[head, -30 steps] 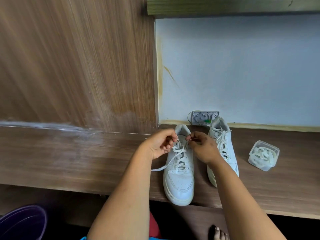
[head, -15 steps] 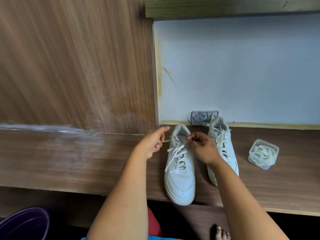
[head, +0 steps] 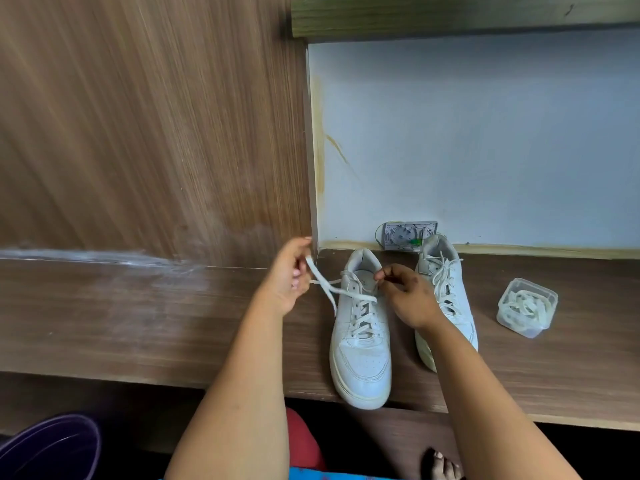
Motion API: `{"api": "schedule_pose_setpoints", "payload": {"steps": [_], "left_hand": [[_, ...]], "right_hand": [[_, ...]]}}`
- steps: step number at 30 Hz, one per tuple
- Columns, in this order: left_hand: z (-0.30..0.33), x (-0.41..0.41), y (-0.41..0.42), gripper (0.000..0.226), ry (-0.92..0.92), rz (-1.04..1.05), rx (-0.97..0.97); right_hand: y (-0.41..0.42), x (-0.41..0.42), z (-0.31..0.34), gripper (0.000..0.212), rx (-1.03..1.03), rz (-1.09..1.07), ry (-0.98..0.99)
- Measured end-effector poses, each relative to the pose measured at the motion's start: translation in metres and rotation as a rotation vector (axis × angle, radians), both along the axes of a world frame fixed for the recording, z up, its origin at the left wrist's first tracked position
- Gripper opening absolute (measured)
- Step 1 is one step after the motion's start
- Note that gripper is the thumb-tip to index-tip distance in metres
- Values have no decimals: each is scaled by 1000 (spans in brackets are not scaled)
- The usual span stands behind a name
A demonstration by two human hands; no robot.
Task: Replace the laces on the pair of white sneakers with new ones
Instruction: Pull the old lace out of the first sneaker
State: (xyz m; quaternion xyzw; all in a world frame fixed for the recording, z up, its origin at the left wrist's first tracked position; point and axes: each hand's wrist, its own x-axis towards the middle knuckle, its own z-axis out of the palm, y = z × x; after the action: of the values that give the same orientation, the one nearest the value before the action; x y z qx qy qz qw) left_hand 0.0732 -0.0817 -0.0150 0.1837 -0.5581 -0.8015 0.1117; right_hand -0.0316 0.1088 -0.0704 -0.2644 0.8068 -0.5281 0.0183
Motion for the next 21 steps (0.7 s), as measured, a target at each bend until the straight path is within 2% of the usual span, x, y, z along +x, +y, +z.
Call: {"api": "schedule_pose_setpoints", "payload": {"steps": [2, 3, 4, 6, 8, 11, 13, 15, 18, 21], "left_hand": [[-12, -5, 12, 48, -369, -61, -500], [-21, -9, 18, 56, -450, -147, -671], [-29, -14, 22, 53, -452, -224, -765], [-36, -20, 28, 34, -407, -320, -821], [-33, -21, 28, 18, -391, -357, -789], [-26, -21, 27, 15, -270, -300, -746], [-24, -21, 31, 16, -162, -203, -843], [-24, -24, 39, 15, -96, -166, -1028], [-21, -26, 51, 10, -121, -147, -1254], [-15, -26, 58, 9, -191, -182, -1406]], "right_hand": [[0, 0, 0, 17, -16, 1, -6], [0, 0, -1, 18, -15, 2, -3], [0, 0, -1, 18, -8, 4, 5], [0, -1, -2, 16, 1, 15, 14], [0, 0, -3, 13, 7, 38, 40], [1, -1, -7, 16, 30, -8, 165], [1, 0, -10, 17, 45, -79, 150], [1, 1, -12, 18, 55, -105, 99], [4, 5, -10, 23, 42, -89, 67], [8, 9, -10, 42, 125, 17, 218]]}}
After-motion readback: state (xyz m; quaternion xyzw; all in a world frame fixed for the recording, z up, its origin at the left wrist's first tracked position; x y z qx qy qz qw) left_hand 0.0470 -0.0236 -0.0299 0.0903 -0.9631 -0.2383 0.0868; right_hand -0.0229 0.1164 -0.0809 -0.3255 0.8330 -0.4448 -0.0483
